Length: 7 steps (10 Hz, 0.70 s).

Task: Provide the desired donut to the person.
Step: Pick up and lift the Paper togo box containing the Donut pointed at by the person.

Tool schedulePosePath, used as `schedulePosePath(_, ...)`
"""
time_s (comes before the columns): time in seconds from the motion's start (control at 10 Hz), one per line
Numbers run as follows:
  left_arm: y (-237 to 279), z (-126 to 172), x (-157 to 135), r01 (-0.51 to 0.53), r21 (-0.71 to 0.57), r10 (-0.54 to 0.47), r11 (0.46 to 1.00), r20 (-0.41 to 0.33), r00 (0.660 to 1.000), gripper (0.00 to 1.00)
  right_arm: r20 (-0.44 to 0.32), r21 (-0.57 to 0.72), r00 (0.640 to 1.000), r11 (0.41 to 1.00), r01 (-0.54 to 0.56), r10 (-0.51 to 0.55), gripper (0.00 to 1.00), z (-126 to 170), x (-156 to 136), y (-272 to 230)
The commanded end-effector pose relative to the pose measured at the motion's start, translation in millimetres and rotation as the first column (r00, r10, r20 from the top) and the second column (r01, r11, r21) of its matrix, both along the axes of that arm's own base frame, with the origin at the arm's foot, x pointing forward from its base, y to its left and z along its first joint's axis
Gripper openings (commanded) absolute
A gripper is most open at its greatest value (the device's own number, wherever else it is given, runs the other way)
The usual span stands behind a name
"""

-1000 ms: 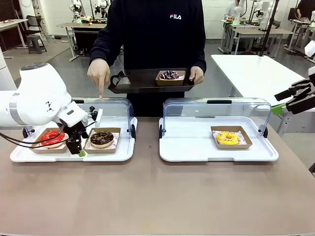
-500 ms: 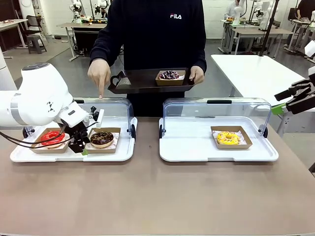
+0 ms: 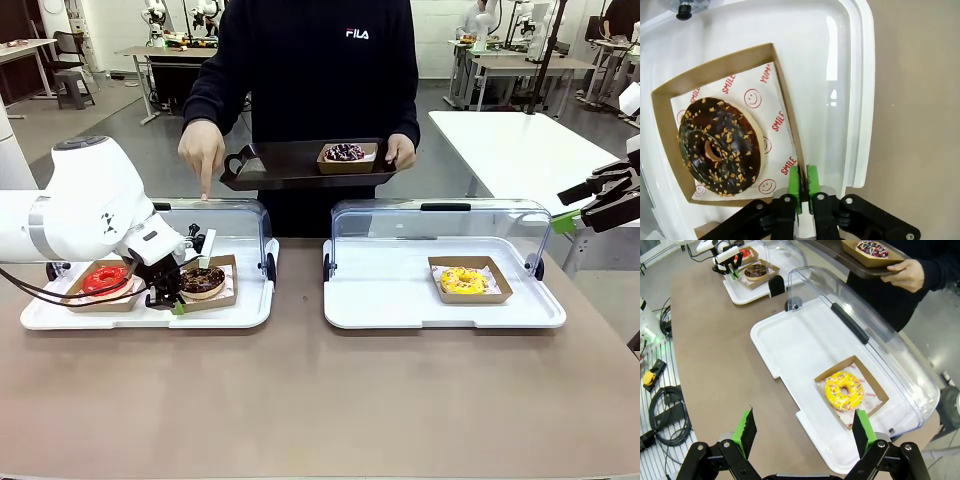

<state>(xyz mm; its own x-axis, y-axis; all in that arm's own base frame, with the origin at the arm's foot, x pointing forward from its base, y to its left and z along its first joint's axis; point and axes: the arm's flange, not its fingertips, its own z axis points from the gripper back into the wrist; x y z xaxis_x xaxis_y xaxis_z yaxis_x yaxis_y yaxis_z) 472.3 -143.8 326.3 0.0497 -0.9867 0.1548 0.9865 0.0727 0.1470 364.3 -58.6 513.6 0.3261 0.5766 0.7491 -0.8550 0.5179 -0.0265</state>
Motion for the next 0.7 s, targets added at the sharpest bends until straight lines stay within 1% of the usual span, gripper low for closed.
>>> schedulePosePath(0.0,4,-1,1,0.023,0.001,-0.023,1.0,0.028,0.999,0.0,0.004,0.002,1.0,1.0,-0.014,0.014,1.0,-2,-1,-2)
schedulePosePath(0.3,6,5,-3,0.043,0.001,-0.043,0.999,0.051,0.998,0.0,0.004,0.002,1.0,1.0,-0.014,0.014,1.0,-2,-1,-2)
schedulePosePath(0.4,8,12,-8,0.051,-0.002,-0.051,0.999,0.074,0.996,0.0,0.004,0.002,1.0,1.0,-0.014,0.014,1.0,-2,-1,-2)
schedulePosePath(0.6,13,36,-35,0.096,0.015,-0.097,0.995,0.115,0.989,0.0,0.004,0.002,1.0,1.0,-0.014,0.014,1.0,-2,-1,-2)
